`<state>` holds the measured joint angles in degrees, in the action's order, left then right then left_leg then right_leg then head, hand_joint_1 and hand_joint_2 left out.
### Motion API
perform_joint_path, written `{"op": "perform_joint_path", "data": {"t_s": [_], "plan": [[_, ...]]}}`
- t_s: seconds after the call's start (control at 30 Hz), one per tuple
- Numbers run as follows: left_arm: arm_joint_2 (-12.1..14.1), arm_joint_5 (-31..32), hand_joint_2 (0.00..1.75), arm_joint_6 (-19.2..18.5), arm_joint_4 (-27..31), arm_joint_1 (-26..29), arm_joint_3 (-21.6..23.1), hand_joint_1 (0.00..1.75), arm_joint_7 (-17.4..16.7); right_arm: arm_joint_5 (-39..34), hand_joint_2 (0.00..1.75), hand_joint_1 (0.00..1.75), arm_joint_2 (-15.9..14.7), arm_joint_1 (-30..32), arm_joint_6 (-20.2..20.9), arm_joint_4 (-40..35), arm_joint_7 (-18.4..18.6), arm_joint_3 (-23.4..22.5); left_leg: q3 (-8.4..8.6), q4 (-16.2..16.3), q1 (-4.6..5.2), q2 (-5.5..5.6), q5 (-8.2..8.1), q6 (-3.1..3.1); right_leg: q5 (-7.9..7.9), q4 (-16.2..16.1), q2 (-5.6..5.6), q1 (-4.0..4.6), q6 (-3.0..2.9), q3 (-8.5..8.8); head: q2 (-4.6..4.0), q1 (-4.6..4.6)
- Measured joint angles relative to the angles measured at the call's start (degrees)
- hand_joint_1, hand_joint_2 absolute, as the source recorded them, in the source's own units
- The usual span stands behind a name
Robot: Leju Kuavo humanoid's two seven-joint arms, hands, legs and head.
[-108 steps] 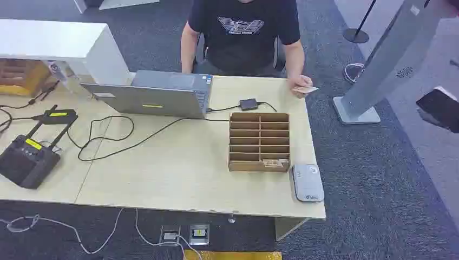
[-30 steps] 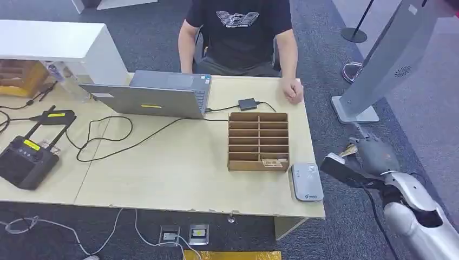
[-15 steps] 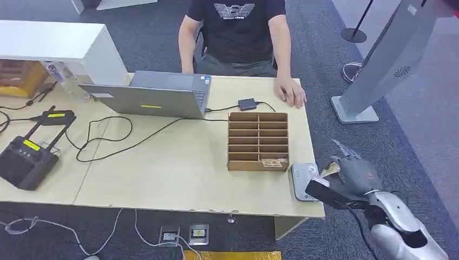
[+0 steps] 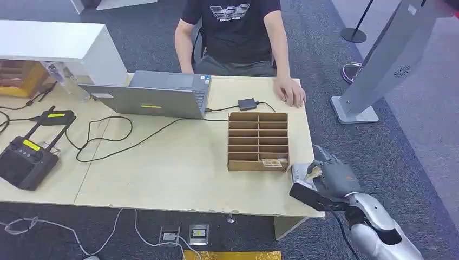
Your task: Pass the card to the sensor for recognition and then transmit it.
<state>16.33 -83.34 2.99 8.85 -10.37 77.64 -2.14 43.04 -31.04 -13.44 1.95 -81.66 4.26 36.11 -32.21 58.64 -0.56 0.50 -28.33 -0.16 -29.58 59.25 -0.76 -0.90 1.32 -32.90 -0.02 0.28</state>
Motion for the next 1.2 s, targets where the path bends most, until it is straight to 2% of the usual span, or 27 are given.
{"op": "perform_joint_path", "data": {"t_s": [0.47, 0.93, 1.2], "plan": [[0.00, -0.26, 0.00, 0.63, 0.00, 0.01, -0.07, 0.00, -1.64, -0.61, 1.75, 1.75, 3.63, -1.35, -0.87, 8.28, -1.77, -0.41, 0.00, 0.00, 0.00, 0.00, 0.00, 0.00, 0.00, 0.00, 0.01, 0.00, 0.00, 0.00, 0.00, 0.00], [0.00, -0.33, 0.00, 0.90, 0.00, 0.04, -0.09, 0.00, -1.88, -1.53, 1.75, 1.75, 4.09, -2.67, -0.50, 10.56, -2.49, -3.98, 0.01, 0.00, 0.00, -0.01, 0.00, 0.00, 0.00, 0.00, 0.02, 0.00, 0.00, -0.01, 0.00, 0.02], [0.02, -0.07, 0.00, 0.66, 0.00, 0.06, -0.09, 0.00, -1.88, -3.83, 1.75, 1.75, 4.00, -2.23, -0.55, 10.60, -1.14, -4.35, 0.02, 0.01, 0.00, -0.02, 0.00, 0.00, 0.00, -0.01, 0.03, 0.00, 0.00, -0.01, 0.00, 0.02]]}}
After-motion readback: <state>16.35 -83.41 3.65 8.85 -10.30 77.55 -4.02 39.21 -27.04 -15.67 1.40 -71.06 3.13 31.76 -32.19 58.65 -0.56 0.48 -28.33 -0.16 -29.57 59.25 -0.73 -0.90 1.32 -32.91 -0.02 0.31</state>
